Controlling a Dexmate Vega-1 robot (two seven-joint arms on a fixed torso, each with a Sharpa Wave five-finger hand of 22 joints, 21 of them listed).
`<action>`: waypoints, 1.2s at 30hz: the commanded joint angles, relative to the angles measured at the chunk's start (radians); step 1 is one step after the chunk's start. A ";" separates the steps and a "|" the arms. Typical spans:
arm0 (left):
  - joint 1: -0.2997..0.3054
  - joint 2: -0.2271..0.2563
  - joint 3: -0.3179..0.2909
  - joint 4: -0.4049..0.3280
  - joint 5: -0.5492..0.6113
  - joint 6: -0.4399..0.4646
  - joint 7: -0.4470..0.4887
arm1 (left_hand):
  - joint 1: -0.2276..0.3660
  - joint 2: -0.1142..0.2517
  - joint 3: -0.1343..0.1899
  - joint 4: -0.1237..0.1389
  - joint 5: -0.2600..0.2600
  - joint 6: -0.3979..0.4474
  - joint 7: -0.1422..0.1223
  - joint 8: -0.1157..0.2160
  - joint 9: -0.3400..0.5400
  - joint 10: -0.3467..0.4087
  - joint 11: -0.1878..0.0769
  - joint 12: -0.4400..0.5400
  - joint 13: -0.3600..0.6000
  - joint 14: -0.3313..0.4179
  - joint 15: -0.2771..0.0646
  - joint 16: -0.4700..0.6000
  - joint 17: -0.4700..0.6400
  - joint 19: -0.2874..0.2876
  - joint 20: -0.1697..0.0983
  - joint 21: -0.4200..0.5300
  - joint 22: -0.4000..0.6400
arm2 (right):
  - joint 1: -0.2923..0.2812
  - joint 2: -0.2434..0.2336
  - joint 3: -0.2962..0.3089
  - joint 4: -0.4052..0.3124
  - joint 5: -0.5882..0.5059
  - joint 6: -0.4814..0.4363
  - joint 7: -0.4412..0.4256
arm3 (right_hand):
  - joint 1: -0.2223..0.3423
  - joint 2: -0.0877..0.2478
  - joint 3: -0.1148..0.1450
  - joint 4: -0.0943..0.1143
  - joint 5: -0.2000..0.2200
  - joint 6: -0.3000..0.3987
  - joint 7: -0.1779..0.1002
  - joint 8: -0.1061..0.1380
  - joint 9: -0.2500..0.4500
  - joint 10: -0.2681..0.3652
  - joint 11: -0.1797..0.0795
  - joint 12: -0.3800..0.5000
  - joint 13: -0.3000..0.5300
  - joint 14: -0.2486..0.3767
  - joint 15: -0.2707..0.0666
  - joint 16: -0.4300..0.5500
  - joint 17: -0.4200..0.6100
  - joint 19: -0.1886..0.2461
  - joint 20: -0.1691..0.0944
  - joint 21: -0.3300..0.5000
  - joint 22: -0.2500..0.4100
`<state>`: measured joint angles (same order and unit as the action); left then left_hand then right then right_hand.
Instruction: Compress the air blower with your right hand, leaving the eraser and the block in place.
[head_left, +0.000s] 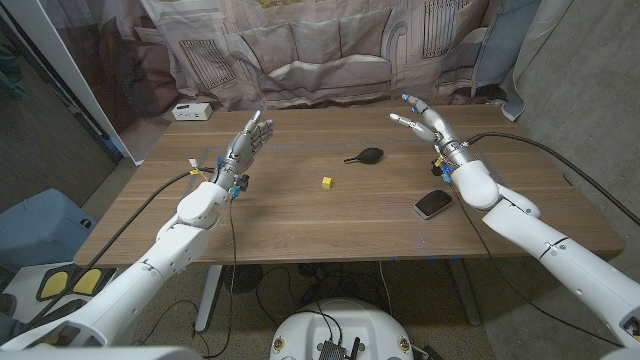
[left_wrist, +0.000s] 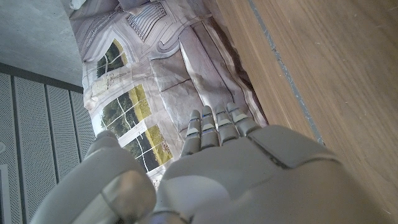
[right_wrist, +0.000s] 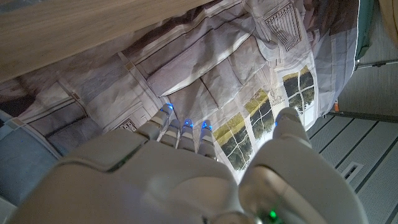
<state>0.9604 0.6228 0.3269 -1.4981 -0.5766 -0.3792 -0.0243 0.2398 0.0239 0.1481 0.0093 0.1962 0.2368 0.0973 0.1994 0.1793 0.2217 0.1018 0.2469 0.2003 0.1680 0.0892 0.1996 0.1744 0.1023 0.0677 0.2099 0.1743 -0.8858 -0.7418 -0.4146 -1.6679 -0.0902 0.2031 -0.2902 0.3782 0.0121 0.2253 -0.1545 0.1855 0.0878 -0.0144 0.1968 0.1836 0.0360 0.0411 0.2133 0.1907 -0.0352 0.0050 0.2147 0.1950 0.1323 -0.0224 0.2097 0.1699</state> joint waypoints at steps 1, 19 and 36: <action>-0.003 0.001 0.000 0.004 0.003 -0.002 0.001 | 0.007 0.003 0.003 -0.005 -0.004 -0.004 0.002 -0.002 0.002 0.009 0.003 -0.003 0.000 0.012 0.000 -0.001 0.006 0.006 0.003 -0.002 0.004 | 0.045 -0.029 -0.031 0.000 -0.090 -0.043 0.023 | 0.019 0.001 0.008 -0.002 0.007 0.007 0.004 0.004 0.004 0.022 0.000 0.007 -0.001 0.015 -0.002 0.008 0.000 0.021 -0.004 0.009 0.002; 0.004 0.003 0.000 -0.011 0.011 0.013 0.022 | 0.008 0.005 0.003 -0.009 -0.004 -0.017 0.005 -0.009 0.002 0.014 0.006 -0.006 0.000 0.017 -0.001 -0.003 0.006 0.024 0.013 0.001 0.004 | 0.098 -0.031 -0.065 0.036 -0.125 -0.035 0.049 | 0.028 0.002 0.011 -0.003 0.006 0.014 0.024 0.005 0.004 0.021 0.001 0.001 -0.001 0.019 0.002 0.005 -0.001 0.027 -0.004 0.004 0.002; 0.007 0.002 -0.005 -0.013 0.013 0.007 0.028 | 0.010 0.006 0.003 -0.012 -0.004 -0.028 0.013 -0.012 0.002 0.016 0.006 -0.008 0.001 0.021 -0.002 -0.004 0.006 0.037 0.016 0.003 0.004 | 0.158 -0.041 -0.099 0.045 -0.178 -0.066 0.095 | 0.033 0.004 0.013 0.001 0.005 0.067 0.027 0.022 0.005 0.026 0.005 -0.003 -0.001 0.023 0.005 0.002 0.000 0.031 -0.004 -0.001 0.002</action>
<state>0.9673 0.6253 0.3232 -1.5123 -0.5657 -0.3702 0.0018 0.2398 0.0239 0.1478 0.0013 0.1920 0.2120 0.1089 0.1884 0.1792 0.2270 0.1072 0.2388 0.2003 0.1806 0.0874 0.1959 0.1744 0.1325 0.0839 0.2099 0.1743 -0.7657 -0.7772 -0.4895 -1.6290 -0.2327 0.1624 -0.2250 0.3967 0.0149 0.2323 -0.1555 0.1855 0.1300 0.0085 0.2091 0.1836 0.0520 0.0466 0.2154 0.1909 -0.0195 0.0107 0.2184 0.1934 0.1521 -0.0230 0.2127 0.1698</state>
